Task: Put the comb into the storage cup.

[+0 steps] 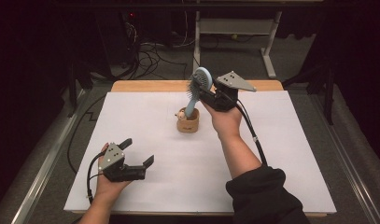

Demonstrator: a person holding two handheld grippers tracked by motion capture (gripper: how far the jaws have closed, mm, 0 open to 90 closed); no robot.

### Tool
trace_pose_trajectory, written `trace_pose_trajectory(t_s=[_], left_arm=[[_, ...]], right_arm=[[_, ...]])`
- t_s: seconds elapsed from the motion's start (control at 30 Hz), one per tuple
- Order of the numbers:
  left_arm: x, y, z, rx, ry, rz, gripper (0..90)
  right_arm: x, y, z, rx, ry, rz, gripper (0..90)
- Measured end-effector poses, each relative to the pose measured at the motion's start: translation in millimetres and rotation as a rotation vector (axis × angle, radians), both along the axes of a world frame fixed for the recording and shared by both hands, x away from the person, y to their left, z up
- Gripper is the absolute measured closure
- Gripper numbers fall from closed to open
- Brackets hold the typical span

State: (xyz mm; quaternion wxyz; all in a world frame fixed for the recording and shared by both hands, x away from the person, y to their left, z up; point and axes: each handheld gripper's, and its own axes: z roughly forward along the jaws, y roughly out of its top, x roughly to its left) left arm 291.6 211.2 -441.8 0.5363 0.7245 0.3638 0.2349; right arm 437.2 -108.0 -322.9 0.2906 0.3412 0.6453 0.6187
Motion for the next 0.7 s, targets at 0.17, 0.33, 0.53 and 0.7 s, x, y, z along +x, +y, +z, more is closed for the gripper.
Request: trace_pose_trajectory(t_s=[0.17,0.33,0.53,0.7], left_arm=[[-0.1,0.4,0.0,-0.002,0.002,-0.003,0.6],[0.1,0.5,-0.5,0.001,0.003,-0.003,0.6],[0.3,0.5,-0.8,-0.001,0.003,-0.003,0.6],[0.4,0.6,-1.0,0.0,0.003,-0.004,0.6]], right_arm=[[2.6,3.7,-6.1,-0.005,0.01,0.001,57.3],[5.0,5.8,-12.1,-0.006,0.021,-0.002,57.2],[7.4,9.3,-19.2,-0.008,0.028,-0.003,57.1],[9.3,11.2,-24.6,-0.01,0.037,-0.007,56.9]])
